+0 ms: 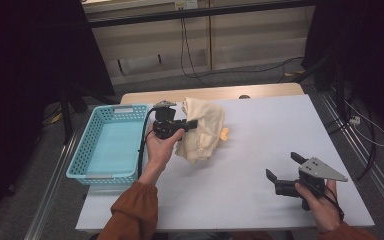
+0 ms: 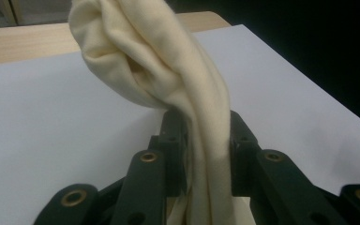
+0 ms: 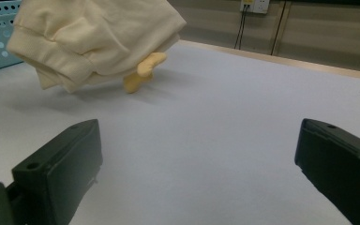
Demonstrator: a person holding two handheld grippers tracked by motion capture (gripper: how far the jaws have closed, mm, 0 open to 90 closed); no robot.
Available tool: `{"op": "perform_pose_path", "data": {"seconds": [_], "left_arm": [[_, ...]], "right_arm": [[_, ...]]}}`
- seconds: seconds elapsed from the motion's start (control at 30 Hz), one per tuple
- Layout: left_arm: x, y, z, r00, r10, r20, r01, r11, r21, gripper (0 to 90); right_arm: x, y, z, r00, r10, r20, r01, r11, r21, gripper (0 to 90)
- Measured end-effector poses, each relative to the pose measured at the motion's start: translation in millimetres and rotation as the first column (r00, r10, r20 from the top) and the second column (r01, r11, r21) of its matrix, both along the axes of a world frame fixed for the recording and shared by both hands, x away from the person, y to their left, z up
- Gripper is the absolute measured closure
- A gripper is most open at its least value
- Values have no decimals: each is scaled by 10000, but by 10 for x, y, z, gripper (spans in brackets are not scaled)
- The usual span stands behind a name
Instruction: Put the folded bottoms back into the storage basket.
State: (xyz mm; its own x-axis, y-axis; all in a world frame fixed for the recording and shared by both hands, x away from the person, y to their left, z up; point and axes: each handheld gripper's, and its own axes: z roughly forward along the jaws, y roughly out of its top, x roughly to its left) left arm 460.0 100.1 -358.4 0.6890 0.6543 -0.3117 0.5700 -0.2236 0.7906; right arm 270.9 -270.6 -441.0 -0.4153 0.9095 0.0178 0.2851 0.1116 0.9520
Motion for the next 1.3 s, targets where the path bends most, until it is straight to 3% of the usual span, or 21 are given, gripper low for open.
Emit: {"op": "perform_pose_path", "data": {"seconds": [0.23,0.37,0.73,0.93,1.13,1.3], "left_arm": [[-46,61,39,9999,-62,141,63,9999,-83,732],[-64,72,7,9999,-117,-2,116,9999,-74,732],[-101,246,204,9986,-216,475,243,9980,-580,732],[-111,303,272,9984,-220,520,258,9969,-750,732],[-129,336,342,9961,-650,598,690,9954,-670,732],[-151,386,421,9955,-650,690,697,9952,-689,732]], "right_arm": [[0,-4,0,10000,-11,8,11,10000,0,10],[-2,4,3,10000,3,18,-3,10000,12,10],[-5,5,0,10000,40,-14,-40,10000,45,10],[-6,6,1,10000,36,-5,-36,10000,31,10],[-5,0,1,10000,52,3,-52,10000,59,10],[-8,8,4,10000,58,2,-58,10000,58,10]]}}
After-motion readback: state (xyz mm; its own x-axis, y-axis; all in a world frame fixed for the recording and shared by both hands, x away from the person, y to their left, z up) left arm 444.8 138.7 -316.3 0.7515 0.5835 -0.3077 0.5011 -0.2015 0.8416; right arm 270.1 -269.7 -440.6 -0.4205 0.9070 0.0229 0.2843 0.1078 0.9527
